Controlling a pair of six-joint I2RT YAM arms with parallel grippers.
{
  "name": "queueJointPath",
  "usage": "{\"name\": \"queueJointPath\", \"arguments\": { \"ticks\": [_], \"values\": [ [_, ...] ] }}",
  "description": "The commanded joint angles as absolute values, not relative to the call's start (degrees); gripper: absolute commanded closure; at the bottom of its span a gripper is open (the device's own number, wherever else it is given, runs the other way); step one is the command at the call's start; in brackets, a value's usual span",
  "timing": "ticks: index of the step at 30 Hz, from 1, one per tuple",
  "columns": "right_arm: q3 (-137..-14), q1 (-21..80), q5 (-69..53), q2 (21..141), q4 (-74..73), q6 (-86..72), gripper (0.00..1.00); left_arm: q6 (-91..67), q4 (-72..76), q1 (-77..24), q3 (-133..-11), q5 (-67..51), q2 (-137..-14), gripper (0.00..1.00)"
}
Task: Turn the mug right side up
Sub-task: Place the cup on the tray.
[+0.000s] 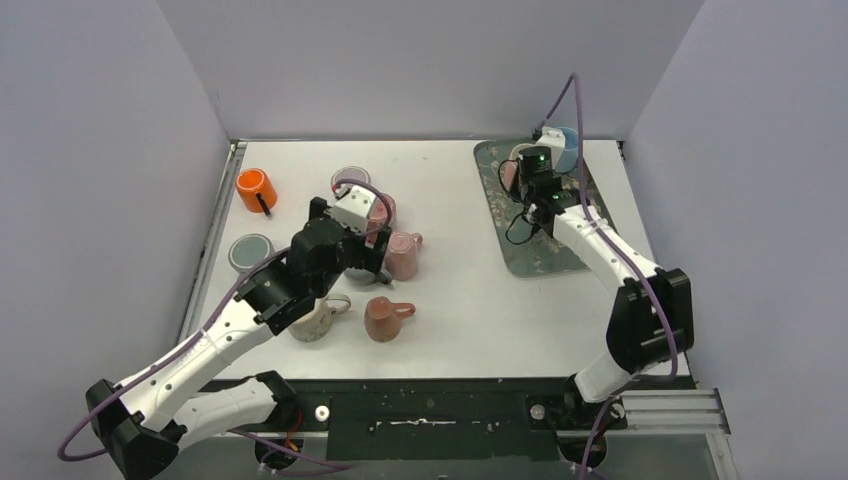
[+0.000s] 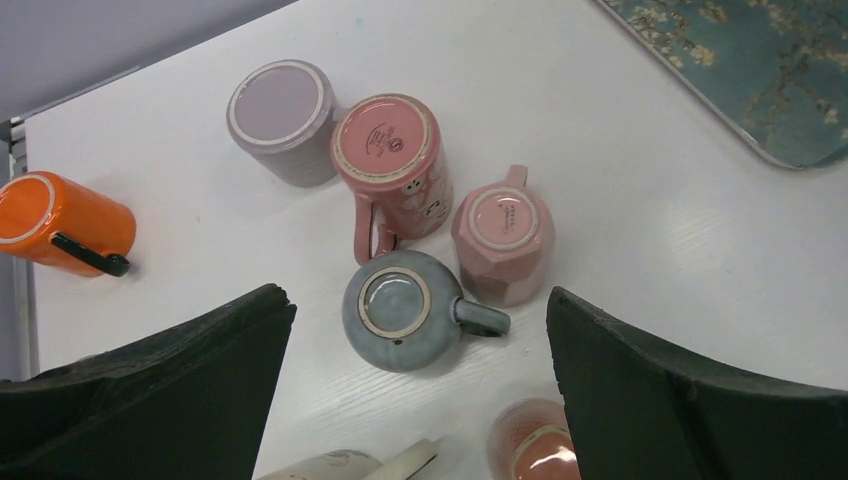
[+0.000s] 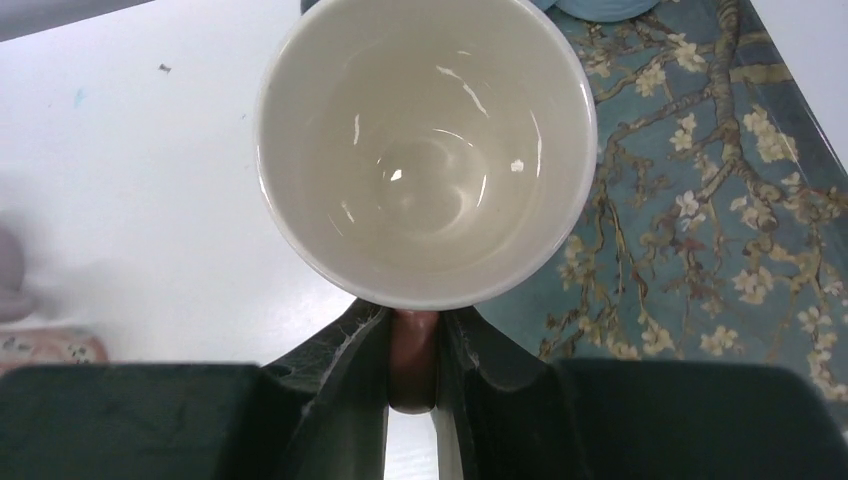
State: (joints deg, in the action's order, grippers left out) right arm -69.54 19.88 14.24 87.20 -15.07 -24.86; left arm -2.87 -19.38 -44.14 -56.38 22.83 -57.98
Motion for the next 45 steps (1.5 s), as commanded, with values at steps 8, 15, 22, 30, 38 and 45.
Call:
{"name": "queueJointPath", "arguments": {
  "ticks": [8,15,22,30,38,45],
  "values": [
    [-88.3,14.4,14.8,105.1,0.9,-21.1,1.00,1.6,-11.4,-43.7,-49.4,27.3,-51.3,0.03],
    [-95.3,12.0,13.8,114.4,5.2,-21.1,1.00,2.0,-11.9,-43.5,-49.4,27.2,-51.4,0.03],
    [-102.3,11.4,16.1,121.7,5.9,-20.2,1.00,2.6,-12.0,-43.5,-49.3,26.1,-51.4,0.03],
    [-110.6,9.8,18.3,129.0,2.5,-20.6,1.00,3.0,-12.0,-43.7,-49.1,25.5,-51.3,0.03],
    [-113.9,9.0,19.6,131.0,-5.1,-22.0,1.00,3.1,-11.9,-43.5,-49.3,25.2,-51.7,0.03],
    [-116.6,9.0,20.7,133.0,-8.0,-22.4,0.96,3.2,-12.0,-43.5,-49.3,25.5,-51.4,0.03]
  ]
}}
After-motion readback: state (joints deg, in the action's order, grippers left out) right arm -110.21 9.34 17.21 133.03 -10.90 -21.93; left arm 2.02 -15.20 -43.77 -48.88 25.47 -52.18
